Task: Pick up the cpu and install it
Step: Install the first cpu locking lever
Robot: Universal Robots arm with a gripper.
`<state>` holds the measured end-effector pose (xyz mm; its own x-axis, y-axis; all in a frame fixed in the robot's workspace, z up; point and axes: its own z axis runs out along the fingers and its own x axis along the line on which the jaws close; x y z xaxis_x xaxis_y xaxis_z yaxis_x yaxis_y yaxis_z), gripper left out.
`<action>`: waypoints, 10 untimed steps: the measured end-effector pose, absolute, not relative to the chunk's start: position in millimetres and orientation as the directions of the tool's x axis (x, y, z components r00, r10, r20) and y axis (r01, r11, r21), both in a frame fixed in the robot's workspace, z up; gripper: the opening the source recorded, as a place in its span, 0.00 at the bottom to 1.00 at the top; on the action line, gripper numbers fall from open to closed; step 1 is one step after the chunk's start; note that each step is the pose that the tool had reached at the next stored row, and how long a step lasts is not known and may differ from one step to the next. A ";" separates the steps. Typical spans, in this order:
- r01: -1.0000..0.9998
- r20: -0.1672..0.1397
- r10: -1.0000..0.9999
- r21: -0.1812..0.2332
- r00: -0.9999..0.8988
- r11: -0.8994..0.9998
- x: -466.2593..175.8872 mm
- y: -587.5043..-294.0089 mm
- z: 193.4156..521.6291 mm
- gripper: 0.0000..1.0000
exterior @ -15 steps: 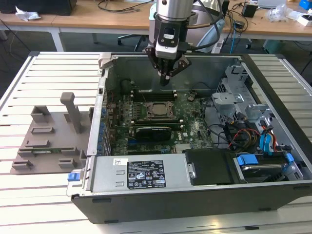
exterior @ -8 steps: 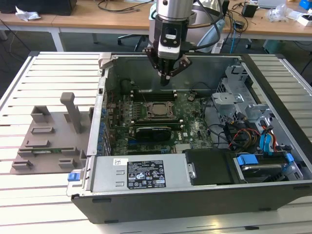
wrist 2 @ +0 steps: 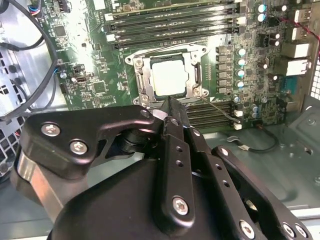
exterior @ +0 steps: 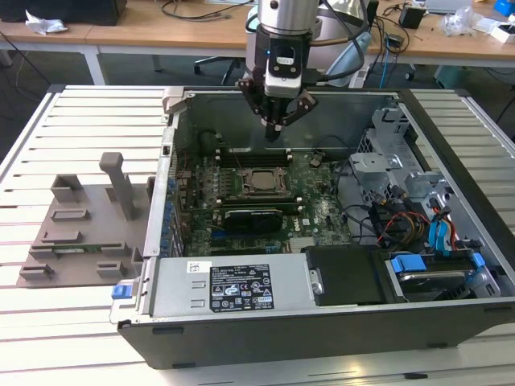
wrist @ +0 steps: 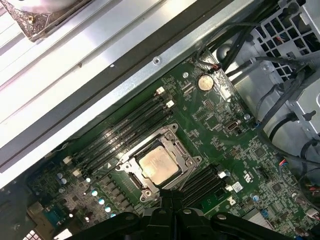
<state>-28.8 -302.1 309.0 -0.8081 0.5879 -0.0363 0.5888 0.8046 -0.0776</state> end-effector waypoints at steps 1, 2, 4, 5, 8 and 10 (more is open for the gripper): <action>0.584 -0.036 0.583 -0.077 -0.811 0.808 -28.8 -302.1 309.0 0.11; 0.578 -0.035 0.578 -0.076 -0.816 0.812 -28.9 -302.1 309.1 0.11; 0.567 -0.021 0.567 -0.056 -0.824 0.822 -28.9 -302.1 309.0 0.11; 0.563 -0.016 0.563 -0.048 -0.826 0.825 -28.9 -302.1 309.0 0.11; 0.546 -0.004 0.546 -0.030 -0.838 0.837 -28.9 -302.1 309.0 0.11; 0.532 0.003 0.533 -0.020 -0.846 0.846 -28.9 -302.1 309.0 0.11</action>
<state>-28.9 -302.1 309.0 -0.8464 0.5325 0.0028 0.5324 0.8463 -0.0199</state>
